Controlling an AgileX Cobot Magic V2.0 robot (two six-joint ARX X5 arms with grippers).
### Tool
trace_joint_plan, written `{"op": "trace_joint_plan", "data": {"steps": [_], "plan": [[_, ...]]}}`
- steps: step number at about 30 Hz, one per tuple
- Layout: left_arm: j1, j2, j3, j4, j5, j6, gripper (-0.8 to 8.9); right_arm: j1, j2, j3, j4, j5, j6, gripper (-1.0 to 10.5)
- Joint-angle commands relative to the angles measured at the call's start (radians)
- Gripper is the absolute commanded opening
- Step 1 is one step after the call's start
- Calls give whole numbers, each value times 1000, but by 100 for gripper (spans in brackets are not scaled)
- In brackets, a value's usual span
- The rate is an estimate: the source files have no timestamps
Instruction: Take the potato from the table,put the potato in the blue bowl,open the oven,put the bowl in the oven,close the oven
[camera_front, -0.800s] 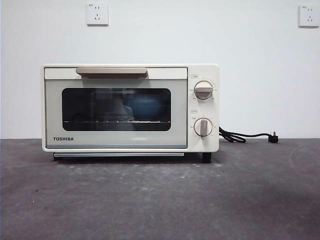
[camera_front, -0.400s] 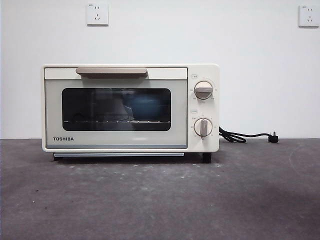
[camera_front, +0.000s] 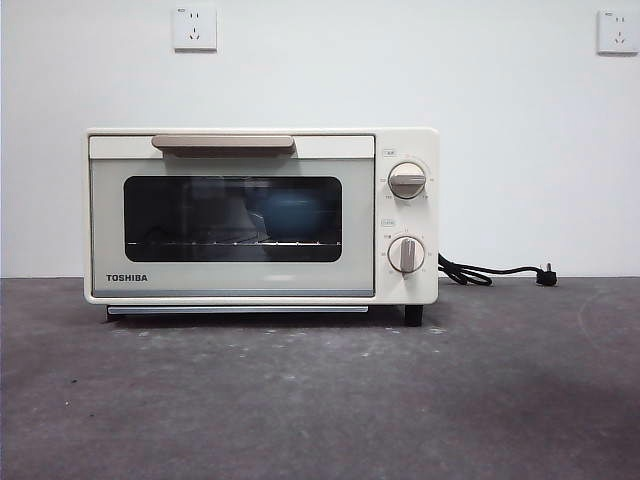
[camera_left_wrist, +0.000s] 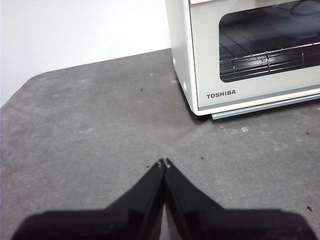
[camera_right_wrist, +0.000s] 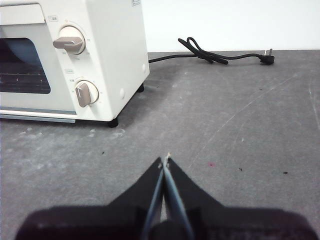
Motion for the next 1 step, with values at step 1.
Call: {"op": "trace_joint_plan", "data": {"steps": [1], "plan": [[2,-1,-11,0,8,-9,-4,1,-3,-10,-8,3,6,2]]}}
